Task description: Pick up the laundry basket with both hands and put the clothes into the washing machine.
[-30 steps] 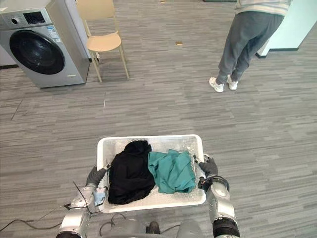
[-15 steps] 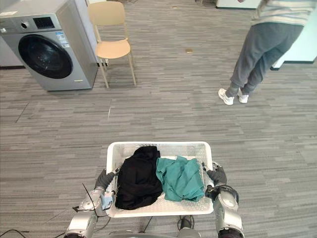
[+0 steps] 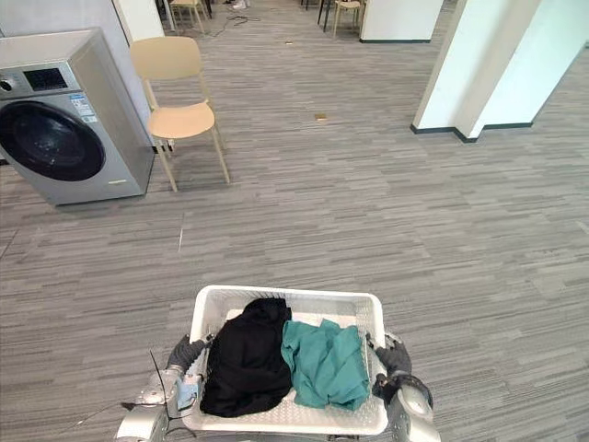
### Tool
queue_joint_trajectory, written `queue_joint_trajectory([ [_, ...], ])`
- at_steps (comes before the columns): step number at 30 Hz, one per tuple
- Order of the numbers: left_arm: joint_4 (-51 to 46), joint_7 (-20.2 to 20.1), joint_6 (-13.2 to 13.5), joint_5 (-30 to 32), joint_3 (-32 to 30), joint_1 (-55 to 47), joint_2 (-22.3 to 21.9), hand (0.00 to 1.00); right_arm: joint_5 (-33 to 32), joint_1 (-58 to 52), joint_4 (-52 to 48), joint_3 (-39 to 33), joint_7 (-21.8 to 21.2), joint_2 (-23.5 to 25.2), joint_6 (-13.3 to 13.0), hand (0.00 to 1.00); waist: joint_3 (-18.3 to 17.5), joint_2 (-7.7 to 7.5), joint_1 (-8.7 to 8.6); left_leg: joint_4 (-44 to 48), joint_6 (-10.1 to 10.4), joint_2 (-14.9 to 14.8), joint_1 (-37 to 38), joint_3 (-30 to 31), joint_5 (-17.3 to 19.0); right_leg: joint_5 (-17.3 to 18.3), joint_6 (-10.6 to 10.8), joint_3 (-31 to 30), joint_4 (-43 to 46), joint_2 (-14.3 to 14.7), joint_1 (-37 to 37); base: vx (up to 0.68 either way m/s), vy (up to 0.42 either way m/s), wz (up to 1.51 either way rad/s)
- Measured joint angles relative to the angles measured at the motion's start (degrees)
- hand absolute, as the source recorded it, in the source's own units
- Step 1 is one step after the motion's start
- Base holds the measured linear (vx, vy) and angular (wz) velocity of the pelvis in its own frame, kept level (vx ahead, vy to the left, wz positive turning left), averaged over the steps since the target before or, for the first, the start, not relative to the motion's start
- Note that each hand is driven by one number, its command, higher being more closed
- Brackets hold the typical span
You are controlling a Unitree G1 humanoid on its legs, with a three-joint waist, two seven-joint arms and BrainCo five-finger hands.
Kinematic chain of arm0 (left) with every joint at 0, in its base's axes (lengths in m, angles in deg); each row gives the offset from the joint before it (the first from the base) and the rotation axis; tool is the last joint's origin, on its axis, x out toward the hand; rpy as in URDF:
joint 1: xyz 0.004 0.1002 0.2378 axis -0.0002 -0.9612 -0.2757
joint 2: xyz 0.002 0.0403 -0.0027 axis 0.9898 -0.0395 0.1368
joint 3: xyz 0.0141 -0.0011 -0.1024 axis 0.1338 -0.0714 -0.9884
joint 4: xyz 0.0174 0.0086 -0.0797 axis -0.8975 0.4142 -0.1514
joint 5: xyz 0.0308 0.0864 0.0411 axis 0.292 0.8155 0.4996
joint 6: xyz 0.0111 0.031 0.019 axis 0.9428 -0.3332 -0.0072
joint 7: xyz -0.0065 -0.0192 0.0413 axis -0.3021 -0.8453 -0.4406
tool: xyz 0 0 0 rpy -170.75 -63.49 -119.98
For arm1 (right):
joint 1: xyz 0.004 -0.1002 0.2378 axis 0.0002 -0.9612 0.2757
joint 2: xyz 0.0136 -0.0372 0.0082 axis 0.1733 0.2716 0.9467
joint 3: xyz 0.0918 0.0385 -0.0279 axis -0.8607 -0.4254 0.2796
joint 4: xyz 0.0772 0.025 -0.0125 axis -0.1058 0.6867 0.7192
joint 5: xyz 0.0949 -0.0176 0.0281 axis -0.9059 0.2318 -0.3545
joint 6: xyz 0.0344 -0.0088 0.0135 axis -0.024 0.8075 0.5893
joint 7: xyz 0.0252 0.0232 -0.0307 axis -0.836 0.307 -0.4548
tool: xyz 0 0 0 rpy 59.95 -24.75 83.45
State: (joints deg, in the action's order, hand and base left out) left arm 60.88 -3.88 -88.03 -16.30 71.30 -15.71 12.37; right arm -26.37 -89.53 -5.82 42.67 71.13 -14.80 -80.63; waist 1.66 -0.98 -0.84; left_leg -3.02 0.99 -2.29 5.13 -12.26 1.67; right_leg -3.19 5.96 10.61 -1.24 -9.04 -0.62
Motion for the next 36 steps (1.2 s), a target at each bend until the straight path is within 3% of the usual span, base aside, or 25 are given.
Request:
queue_joint_trajectory([
  [9,2.7,0.2,1.1,-1.6,0.8,1.9,0.4,1.00,-0.8,1.6,2.9,-0.3,-1.1,-1.4,-0.9,1.00,0.0,-0.11,0.01,-2.3,0.4,-0.1,0.4,-1.4,-0.8,0.4,0.2,0.2,0.3,0.2,0.9,0.02,-0.018,-0.02],
  [12,2.7,0.3,1.2,-2.6,0.8,1.9,0.2,1.00,-0.8,3.4,3.9,0.1,-1.2,-2.2,-0.8,1.00,0.2,-0.23,0.14,-2.3,0.1,0.9,-0.5,-0.7,-0.1,3.6,1.4,1.9,5.8,-2.4,2.9,-0.01,0.021,0.29],
  [14,2.5,0.4,1.1,-2.6,1.4,2.2,-0.4,1.00,-1.1,3.4,4.8,-0.5,-1.2,-2.5,-1.3,1.00,0.9,-1.01,-0.07,0.0,-1.3,1.8,-1.0,0.5,2.5,6.5,3.2,4.8,13.6,-6.1,3.8,0.02,0.050,0.90],
  [15,2.5,0.5,1.1,-2.6,2.1,2.1,-0.8,1.00,-1.1,3.3,4.7,-0.4,-1.2,-3.5,-1.6,1.00,1.4,-0.84,-0.01,1.4,-2.3,2.5,-1.0,1.7,3.3,6.8,3.2,5.7,21.8,-8.6,6.1,0.04,0.117,1.15],
  [16,1.3,0.9,1.1,-2.7,2.6,2.1,-0.8,1.00,-1.1,3.6,4.1,-0.4,-1.4,-4.1,-1.7,1.00,1.9,-1.30,-0.03,3.0,-3.5,3.8,-1.1,3.5,4.1,5.1,-0.6,5.7,32.5,-11.6,10.0,0.04,0.133,1.01],
  [18,-1.1,1.6,1.1,-2.8,2.6,2.0,-1.0,1.00,-1.7,4.1,3.5,-0.3,-1.6,-3.9,-2.3,1.00,3.0,-1.15,0.45,4.3,-5.4,4.8,-0.3,6.2,5.3,-0.1,-6.0,3.6,46.6,-14.3,16.5,0.11,0.159,0.77],
  [19,-1.5,1.8,1.2,-3.4,2.4,2.2,-0.2,1.00,-2.1,4.8,3.5,-0.2,-1.8,-3.3,-2.3,1.00,3.4,-0.82,0.42,5.7,-6.4,4.4,-0.1,7.5,6.1,4.3,-4.2,2.7,51.5,-12.8,19.1,0.21,0.132,0.56],
  [20,-2.5,2.1,1.1,-4.0,2.2,2.3,1.0,1.00,-2.3,5.6,3.2,0.4,-2.1,-3.0,-2.0,1.00,3.5,-0.44,0.35,6.7,-6.4,3.4,-0.3,8.4,7.1,8.9,-3.4,3.0,52.6,-9.1,21.4,0.18,0.059,0.35],
  [22,-3.3,2.2,1.1,-4.5,2.4,3.1,1.6,1.00,-3.0,5.9,2.2,0.6,-2.1,-2.8,-2.3,1.00,4.0,0.32,0.08,7.0,-6.2,2.6,-0.4,10.0,8.1,10.9,-1.2,4.0,44.1,-4.4,22.5,0.23,0.064,0.37],
  [24,-3.4,2.0,1.1,-4.6,2.8,5.4,1.5,1.00,-4.5,5.7,0.2,0.2,-1.2,-2.8,-2.6,1.00,5.1,0.15,-0.88,5.0,-5.9,3.6,1.2,12.3,8.8,8.9,0.4,6.9,23.5,-1.4,22.8,0.34,0.009,0.58],
  [26,-3.4,1.6,0.9,-4.6,3.2,6.7,1.3,1.00,-5.0,5.7,-0.3,-0.4,-0.6,-2.8,-2.8,1.00,5.9,-0.21,-1.38,4.7,-4.9,4.3,3.2,14.5,10.6,4.0,0.6,5.7,12.9,0.0,22.9,0.46,-0.091,0.58],
  [27,-3.4,1.6,0.9,-4.6,3.2,7.1,1.1,1.00,-5.0,5.4,-1.9,-0.4,-0.4,-2.9,-2.6,1.00,6.6,0.17,-1.54,5.8,-4.4,4.2,4.9,16.3,13.0,2.4,0.3,2.3,10.8,1.5,23.3,0.65,-0.182,0.83],
  [28,-3.4,1.6,0.9,-4.6,3.2,7.6,0.8,1.00,-5.0,4.4,-3.7,-0.4,-0.3,-2.9,-2.6,1.00,6.5,0.64,-1.75,9.1,-4.4,3.3,5.3,17.4,16.2,1.2,-1.6,-1.9,12.6,2.9,24.0,0.59,-0.189,0.82],
  [29,-3.4,1.6,0.9,-4.6,3.2,7.5,0.7,1.00,-5.1,3.8,-4.6,-0.4,-0.2,-2.9,-2.6,1.00,6.1,1.37,-1.94,11.2,-3.4,2.2,5.4,18.2,18.4,1.1,-2.4,-2.6,14.2,4.0,23.6,0.69,-0.235,0.97],
  [30,-3.5,1.7,0.9,-4.6,2.9,7.4,0.2,1.00,-5.0,3.3,-5.0,-0.4,-0.3,-2.8,-2.8,1.00,6.2,2.75,-1.86,20.8,-0.1,0.1,3.7,17.0,21.4,1.1,-5.4,-1.6,18.4,5.5,22.7,0.57,-0.213,0.63],
  [31,-3.7,2.0,1.0,-4.6,2.7,7.2,-0.3,1.00,-5.0,4.0,-4.5,-0.4,-0.1,-3.0,-2.7,1.00,6.6,3.57,-1.60,29.1,0.9,-1.6,0.9,14.6,21.1,3.4,-6.2,-0.6,20.2,6.4,21.7,0.71,-0.310,0.65],
  [32,-4.6,2.1,0.9,-4.6,2.0,6.5,-0.6,1.00,-5.0,4.3,-4.7,0.1,-0.6,-4.1,-2.3,1.00,7.5,5.30,-1.32,50.1,3.1,-6.1,-7.2,10.7,14.1,5.3,-8.4,1.6,19.5,8.6,17.2,0.68,-0.334,0.30],
  [33,-6.3,1.7,1.0,-4.6,1.1,4.2,-0.9,1.00,-5.3,4.4,-4.9,1.6,-0.6,-5.2,-2.2,1.00,7.9,6.51,-0.02,67.1,3.6,-9.0,-14.7,10.7,7.6,6.8,-9.8,1.6,17.0,11.3,12.1,0.83,-0.375,0.06],
  [34,-6.9,1.6,1.0,-4.6,0.5,2.7,-1.7,1.00,-5.4,4.6,-4.9,2.3,-0.5,-5.8,-2.2,1.00,8.1,6.74,1.53,75.4,3.9,-9.6,-18.1,10.9,7.7,6.9,-10.0,0.6,14.5,12.6,7.8,0.84,-0.298,-0.30],
  [36,-7.2,1.3,1.0,-4.6,0.3,1.7,-2.2,1.00,-5.4,4.6,-4.8,2.6,-0.7,-6.6,-2.0,1.00,8.7,5.86,3.17,81.8,3.3,-9.4,-23.3,8.7,8.1,6.9,-10.0,-1.2,9.1,12.8,-0.8,0.74,-0.178,-0.26],
])
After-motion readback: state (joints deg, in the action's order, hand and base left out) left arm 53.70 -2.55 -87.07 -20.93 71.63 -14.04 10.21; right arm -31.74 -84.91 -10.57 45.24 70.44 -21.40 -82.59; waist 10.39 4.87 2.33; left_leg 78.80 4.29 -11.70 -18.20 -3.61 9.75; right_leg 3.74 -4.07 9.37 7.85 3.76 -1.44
